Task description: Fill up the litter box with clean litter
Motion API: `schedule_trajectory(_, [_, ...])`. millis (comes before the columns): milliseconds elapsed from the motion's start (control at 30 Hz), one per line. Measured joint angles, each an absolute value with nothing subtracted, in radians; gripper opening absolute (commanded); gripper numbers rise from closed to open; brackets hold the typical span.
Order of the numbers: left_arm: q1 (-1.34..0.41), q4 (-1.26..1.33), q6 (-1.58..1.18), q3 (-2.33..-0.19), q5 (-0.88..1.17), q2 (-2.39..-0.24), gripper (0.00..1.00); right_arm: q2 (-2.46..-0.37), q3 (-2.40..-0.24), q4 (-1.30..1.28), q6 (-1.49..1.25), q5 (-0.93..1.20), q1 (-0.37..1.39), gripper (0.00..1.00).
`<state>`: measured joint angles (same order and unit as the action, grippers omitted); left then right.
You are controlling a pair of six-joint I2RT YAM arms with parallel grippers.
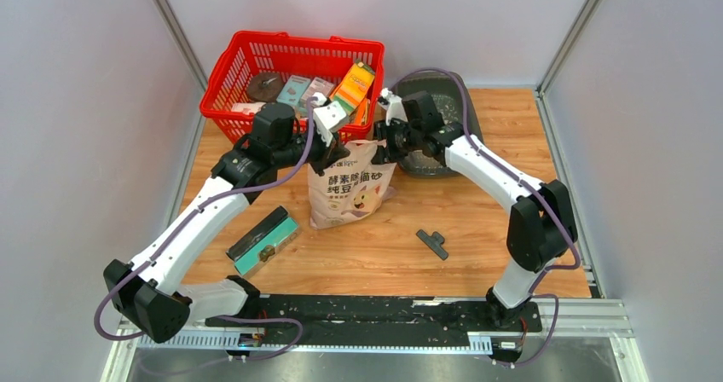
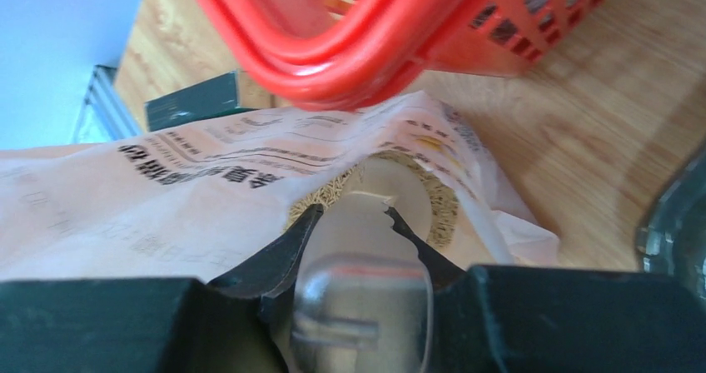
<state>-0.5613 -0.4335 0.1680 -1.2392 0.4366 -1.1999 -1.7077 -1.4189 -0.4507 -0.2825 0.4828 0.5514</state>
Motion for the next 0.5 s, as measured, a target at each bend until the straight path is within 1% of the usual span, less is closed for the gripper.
schedule_trajectory(167, [-0.561,-0.457,0.188,-1.261,0.436,-1.210,0.00,-1.708,-1.422,-0.421,-0.318,0.625,0.524,0.00])
schedule_trajectory(333, [-0.562,-0.514,0.229,-1.306,0.437,-1.229,0.00,-1.715,-1.420,-0.335,-0.431,0.811,0.445,0.00])
schedule_trajectory(500, [-0.563,-0.552,0.300,-1.324,0.435,-1.230,0.00,-1.734,-1.407,-0.232,-0.582,0.939,0.359,0.00])
